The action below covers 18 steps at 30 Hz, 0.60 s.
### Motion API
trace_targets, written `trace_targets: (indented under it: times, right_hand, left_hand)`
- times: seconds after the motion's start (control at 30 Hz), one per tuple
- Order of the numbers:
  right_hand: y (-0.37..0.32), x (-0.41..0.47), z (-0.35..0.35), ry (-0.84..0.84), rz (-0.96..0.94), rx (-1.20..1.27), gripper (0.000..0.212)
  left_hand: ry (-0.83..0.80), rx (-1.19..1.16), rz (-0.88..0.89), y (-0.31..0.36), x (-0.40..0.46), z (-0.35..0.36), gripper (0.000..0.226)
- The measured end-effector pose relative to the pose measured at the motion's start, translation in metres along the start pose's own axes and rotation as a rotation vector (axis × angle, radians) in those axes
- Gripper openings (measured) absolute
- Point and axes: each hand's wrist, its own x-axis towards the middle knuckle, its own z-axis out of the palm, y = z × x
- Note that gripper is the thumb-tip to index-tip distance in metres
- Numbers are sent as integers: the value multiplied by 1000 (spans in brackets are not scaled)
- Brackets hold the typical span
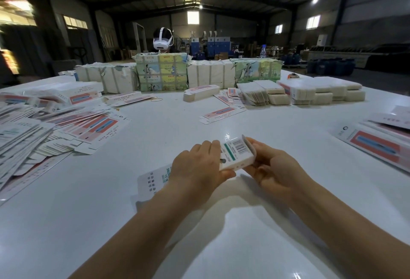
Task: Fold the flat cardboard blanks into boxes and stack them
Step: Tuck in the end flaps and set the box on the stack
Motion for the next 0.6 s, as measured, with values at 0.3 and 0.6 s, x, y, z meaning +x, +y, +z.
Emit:
trace_targets:
  times: [0.3,0.6]
  right_hand:
    - [4,5,-7,-44,-114,-304,18]
    - [2,-2,-3,-24,-199,-462,34]
  left_hand:
    - [11,-30,44,-6,0,3,70]
    - [48,0,93,-6,0,0,73]
